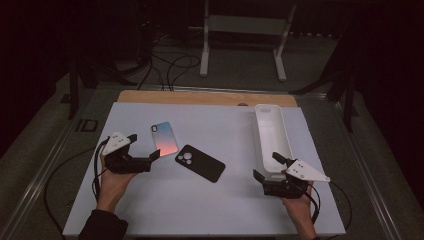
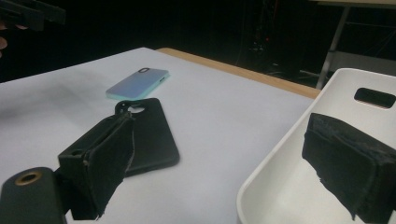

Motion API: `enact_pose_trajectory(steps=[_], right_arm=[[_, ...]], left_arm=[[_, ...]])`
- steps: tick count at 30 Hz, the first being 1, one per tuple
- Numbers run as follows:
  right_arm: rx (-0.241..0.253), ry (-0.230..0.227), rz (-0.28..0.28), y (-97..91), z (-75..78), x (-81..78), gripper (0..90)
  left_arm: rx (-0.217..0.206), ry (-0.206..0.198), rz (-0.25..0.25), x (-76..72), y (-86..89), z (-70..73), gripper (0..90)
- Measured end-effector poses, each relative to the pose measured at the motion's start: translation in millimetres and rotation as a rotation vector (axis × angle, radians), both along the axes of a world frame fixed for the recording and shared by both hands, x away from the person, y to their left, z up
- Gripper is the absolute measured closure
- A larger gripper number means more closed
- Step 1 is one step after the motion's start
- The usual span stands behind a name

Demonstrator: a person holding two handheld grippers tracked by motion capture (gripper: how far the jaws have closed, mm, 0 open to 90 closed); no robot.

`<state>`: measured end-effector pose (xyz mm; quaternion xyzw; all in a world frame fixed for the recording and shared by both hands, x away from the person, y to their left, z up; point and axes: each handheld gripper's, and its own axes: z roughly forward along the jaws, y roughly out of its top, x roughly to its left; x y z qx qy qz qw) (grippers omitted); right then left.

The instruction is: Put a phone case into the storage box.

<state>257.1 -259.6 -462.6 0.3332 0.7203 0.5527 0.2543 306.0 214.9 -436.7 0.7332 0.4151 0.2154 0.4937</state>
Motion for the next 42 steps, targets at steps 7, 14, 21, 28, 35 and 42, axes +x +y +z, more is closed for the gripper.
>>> enact_pose_trajectory(steps=[7,14,21,28,35,42], right_arm=[[0.001,-0.001,0.001,0.1,0.1,-0.2,9.2],[-0.002,-0.003,0.002,0.6,0.2,-0.4,9.2],[-0.006,-0.003,0.003,1.2,0.2,-0.5,9.2],[-0.007,-0.007,0.002,1.5,0.7,-1.2,9.2],[-0.012,-0.008,0.002,1.7,0.9,-1.4,9.2],[-0.013,-0.013,0.003,2.6,1.1,-1.6,9.2]], left_arm=[[0.025,0.025,0.016,13.8,-6.6,-2.5,9.6],[0.045,0.046,-0.016,27.8,-17.1,-6.8,39.2],[0.065,0.066,-0.057,39.0,-30.5,-13.1,63.6],[0.073,0.134,-0.067,56.2,-44.7,-28.3,89.5],[0.104,0.168,-0.069,65.7,-56.0,-40.8,90.0],[0.124,0.221,-0.050,77.3,-65.6,-59.1,90.0]])
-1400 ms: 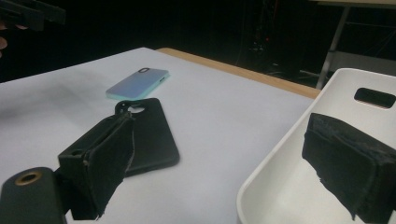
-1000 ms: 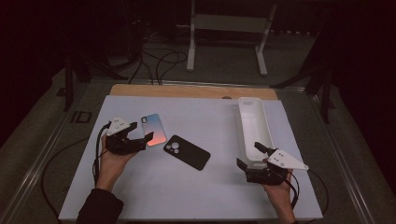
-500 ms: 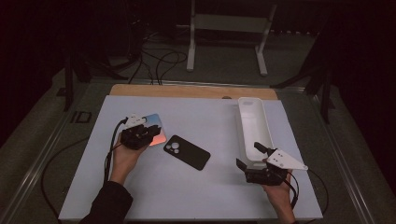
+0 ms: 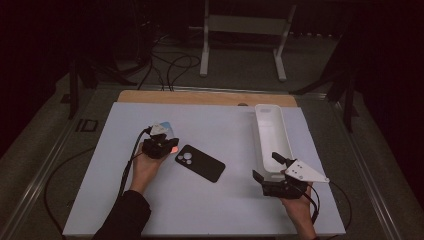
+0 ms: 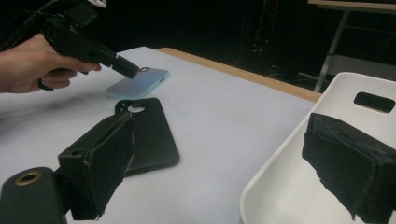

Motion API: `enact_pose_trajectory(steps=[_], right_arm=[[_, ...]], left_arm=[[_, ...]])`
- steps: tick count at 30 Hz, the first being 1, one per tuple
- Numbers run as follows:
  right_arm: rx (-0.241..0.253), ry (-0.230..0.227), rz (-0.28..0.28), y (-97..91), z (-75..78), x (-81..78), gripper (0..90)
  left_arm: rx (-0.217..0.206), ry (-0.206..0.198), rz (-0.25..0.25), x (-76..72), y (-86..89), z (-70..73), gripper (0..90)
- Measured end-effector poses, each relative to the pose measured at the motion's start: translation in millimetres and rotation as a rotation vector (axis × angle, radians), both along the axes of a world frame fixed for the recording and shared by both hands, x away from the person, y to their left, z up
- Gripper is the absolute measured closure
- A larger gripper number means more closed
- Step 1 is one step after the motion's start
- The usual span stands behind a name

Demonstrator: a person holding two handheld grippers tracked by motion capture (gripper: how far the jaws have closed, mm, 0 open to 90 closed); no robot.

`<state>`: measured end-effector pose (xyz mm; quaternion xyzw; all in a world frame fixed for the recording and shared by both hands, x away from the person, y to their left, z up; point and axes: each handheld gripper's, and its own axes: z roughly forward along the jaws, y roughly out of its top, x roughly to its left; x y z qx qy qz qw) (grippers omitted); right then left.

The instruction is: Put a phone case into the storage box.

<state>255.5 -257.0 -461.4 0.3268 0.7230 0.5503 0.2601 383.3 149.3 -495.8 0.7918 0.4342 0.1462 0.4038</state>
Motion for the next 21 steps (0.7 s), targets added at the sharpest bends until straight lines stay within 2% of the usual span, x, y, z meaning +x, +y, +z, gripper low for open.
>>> enact_pose_trajectory(steps=[8,12,18,21], right_arm=[[0.000,-0.002,0.001,0.5,0.5,-0.2,9.2],[0.000,-0.001,0.002,0.6,0.4,-0.2,9.2],[0.001,-0.002,0.002,0.1,0.2,-0.1,9.2],[0.003,-0.002,0.002,0.1,0.3,-0.4,9.2]], left_arm=[[0.056,0.042,0.016,10.7,-10.8,-7.3,90.0],[0.071,0.057,0.018,15.0,-14.8,-9.7,90.0],[0.133,0.110,0.012,20.7,-24.1,-19.3,90.0],[0.120,0.122,0.018,20.8,-23.1,-19.4,90.0]])
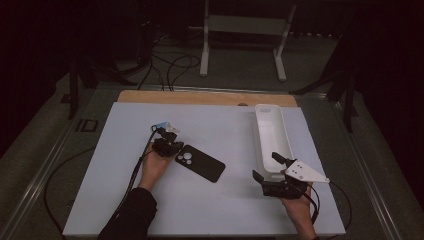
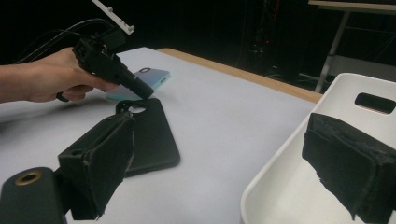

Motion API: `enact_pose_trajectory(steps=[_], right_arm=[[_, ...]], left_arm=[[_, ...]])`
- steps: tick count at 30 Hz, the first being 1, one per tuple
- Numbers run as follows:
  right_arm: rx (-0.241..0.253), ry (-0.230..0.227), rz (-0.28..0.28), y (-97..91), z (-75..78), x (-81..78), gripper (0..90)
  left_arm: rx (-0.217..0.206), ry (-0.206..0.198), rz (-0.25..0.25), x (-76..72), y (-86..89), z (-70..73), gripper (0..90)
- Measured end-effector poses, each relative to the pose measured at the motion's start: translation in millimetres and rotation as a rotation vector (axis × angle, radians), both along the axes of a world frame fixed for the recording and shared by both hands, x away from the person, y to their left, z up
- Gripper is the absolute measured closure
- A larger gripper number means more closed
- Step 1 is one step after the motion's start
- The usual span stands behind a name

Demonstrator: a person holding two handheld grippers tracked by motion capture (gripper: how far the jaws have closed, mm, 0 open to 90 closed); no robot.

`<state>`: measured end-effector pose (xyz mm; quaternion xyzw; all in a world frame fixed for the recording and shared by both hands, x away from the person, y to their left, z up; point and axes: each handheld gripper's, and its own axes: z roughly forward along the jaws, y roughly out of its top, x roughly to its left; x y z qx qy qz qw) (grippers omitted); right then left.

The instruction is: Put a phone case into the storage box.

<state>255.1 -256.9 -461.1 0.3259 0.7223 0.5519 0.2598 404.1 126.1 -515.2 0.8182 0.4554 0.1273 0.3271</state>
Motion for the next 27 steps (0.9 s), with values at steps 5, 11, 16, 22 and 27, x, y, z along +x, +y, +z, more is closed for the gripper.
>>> enact_pose_trajectory(steps=[5,11,16,22,27], right_arm=[[0.000,-0.002,-0.001,-0.7,0.5,-0.6,9.2],[-0.002,-0.001,-0.001,-0.7,0.2,-0.3,9.2],[-0.002,-0.005,-0.001,-0.7,0.6,-0.5,9.2],[-0.005,-0.002,-0.002,-0.2,-0.4,0.1,9.2],[-0.004,-0.001,0.002,0.8,-1.2,1.1,9.2]], left_arm=[[0.029,0.015,-0.007,-5.6,1.2,3.0,90.0],[0.079,0.014,-0.008,-14.0,5.6,5.1,90.0],[0.100,0.006,0.011,-22.2,14.1,5.7,90.0],[0.076,-0.007,0.097,-32.8,44.4,4.3,90.0],[0.063,-0.005,0.171,-35.1,63.5,3.4,90.0]])
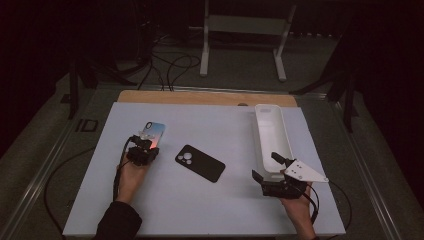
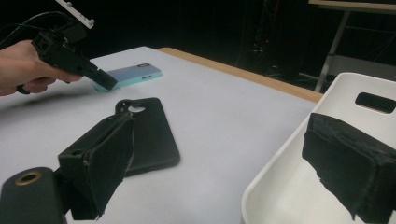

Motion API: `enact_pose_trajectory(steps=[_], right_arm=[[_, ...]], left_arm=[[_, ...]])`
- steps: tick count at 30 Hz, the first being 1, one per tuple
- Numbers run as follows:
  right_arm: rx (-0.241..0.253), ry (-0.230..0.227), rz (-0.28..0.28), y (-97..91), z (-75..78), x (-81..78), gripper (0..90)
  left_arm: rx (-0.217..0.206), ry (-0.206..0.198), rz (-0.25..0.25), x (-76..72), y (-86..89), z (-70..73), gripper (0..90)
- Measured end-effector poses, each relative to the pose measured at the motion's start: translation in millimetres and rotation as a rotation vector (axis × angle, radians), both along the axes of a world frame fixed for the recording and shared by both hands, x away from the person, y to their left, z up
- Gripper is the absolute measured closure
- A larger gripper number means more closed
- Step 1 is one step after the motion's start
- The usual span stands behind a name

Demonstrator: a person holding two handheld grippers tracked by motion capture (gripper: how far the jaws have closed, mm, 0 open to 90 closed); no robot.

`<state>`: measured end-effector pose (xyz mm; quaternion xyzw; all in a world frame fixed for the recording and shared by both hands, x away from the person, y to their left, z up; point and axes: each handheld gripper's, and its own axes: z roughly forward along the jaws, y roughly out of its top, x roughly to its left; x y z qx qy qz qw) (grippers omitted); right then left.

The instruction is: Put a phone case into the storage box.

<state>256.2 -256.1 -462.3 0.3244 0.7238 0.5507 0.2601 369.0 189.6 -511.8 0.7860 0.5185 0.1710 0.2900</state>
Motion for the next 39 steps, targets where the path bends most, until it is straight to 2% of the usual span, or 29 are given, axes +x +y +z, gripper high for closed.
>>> enact_pose_trajectory(steps=[2,5,6,8,11,12,15,16,17,19,21,22,23,24,27,30,36,39], right_arm=[[-0.001,0.001,0.000,0.3,0.0,0.1,9.2],[-0.001,0.001,0.000,0.4,0.1,0.0,9.2],[0.002,-0.003,0.000,-0.5,0.5,0.3,9.1],[0.007,-0.001,0.000,-1.6,0.2,1.1,9.2],[0.010,-0.001,0.003,-2.2,-0.2,1.8,9.2],[0.009,-0.001,0.006,-2.7,-0.4,2.4,9.2],[0.009,-0.003,0.009,-2.5,0.1,2.7,9.2],[0.009,-0.003,0.009,-2.5,0.1,2.7,9.2],[0.008,-0.003,0.010,-2.6,0.3,3.2,9.2],[0.005,0.002,0.013,-2.0,0.9,4.6,9.2],[0.008,0.003,0.016,-1.8,1.8,5.9,9.1],[0.008,0.003,0.016,-1.8,1.8,5.9,9.1],[0.007,0.002,0.017,-1.6,2.4,6.4,9.2],[0.004,0.002,0.019,-1.2,3.0,7.1,9.2],[0.006,0.001,0.018,-1.4,4.2,9.2,9.1],[0.019,0.004,0.017,-2.1,4.5,12.5,9.1],[0.016,0.003,0.014,-3.2,5.1,14.0,9.1],[0.016,0.003,0.012,-4.1,4.8,14.5,9.1]], left_arm=[[0.019,-0.002,-0.001,0.4,-3.2,-1.4,90.0],[0.021,0.001,-0.003,0.8,-4.2,-2.6,89.8],[-0.013,-0.026,-0.012,-1.3,-3.8,-0.1,89.3],[-0.047,-0.077,-0.031,-6.0,-1.9,7.2,85.7],[-0.061,-0.101,-0.035,-9.1,-0.8,11.3,84.1],[-0.113,-0.190,-0.067,-23.0,5.1,24.1,81.0],[-0.126,-0.270,-0.073,-41.0,12.7,34.9,68.1],[-0.126,-0.270,-0.073,-41.0,12.7,34.9,60.8],[-0.153,-0.307,-0.083,-51.6,19.9,39.3,60.8],[-0.178,-0.344,-0.091,-62.5,27.1,42.6,53.2],[-0.212,-0.361,-0.096,-72.9,35.3,45.0,48.5],[-0.212,-0.361,-0.096,-72.9,35.3,45.0,42.6],[-0.218,-0.379,-0.083,-79.8,39.1,45.8,42.6],[-0.209,-0.400,-0.076,-86.4,42.6,46.4,32.6],[-0.207,-0.412,-0.068,-96.7,48.7,48.1,14.7],[-0.196,-0.417,-0.063,-103.5,52.1,51.5,2.3],[-0.180,-0.416,-0.060,-111.4,57.5,55.1,0.6],[-0.188,-0.409,-0.057,-113.2,60.5,55.1,0.3]])
